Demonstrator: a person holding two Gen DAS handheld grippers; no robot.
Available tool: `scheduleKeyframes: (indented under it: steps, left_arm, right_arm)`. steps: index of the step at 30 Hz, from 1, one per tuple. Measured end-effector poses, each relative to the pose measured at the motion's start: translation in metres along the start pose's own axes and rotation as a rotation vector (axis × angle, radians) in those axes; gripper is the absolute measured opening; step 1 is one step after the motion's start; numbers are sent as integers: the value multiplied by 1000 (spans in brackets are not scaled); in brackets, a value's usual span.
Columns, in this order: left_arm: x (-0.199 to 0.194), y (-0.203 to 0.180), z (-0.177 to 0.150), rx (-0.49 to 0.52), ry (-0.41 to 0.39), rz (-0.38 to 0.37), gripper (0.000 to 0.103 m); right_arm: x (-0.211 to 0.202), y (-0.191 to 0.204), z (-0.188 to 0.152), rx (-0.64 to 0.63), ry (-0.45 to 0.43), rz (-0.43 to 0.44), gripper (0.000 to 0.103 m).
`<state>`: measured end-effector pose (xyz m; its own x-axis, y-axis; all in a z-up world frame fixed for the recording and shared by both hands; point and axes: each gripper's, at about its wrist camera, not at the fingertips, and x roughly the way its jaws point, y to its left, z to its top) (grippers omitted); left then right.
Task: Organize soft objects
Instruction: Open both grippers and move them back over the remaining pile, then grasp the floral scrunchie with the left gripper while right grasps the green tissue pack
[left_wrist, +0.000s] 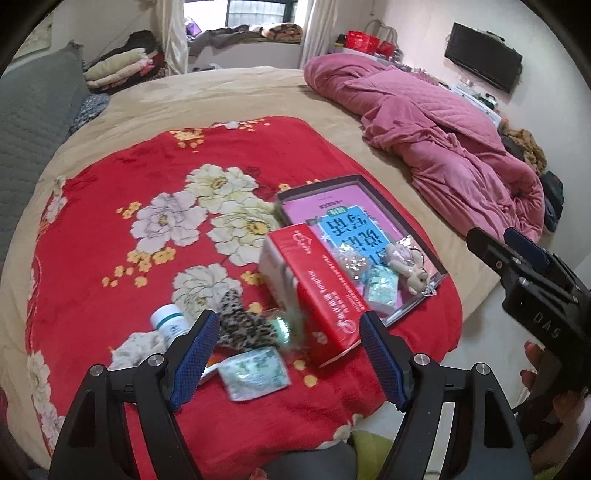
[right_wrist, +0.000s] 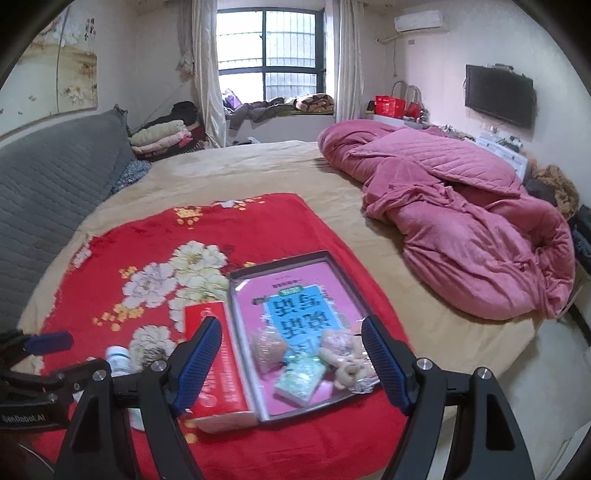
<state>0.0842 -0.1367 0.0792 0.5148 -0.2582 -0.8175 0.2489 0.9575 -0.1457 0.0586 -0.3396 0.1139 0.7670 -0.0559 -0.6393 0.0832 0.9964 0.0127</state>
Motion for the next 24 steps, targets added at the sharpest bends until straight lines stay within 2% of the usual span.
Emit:
scheduleKeyframes:
  steps: [6,17,24]
  left_arm:
    - [-17,37,-8,-59,-19,7,79]
    - [-56,125,-24,-227,-80,56,79]
    - [-67,167,-45,-288,-75,85,79]
  right_arm:
    - [-9,20,2,-4,-3,51,78]
    - [-28,62,6,-54,-29,130,80]
    - [-33,89,3,-100,-33,177,81]
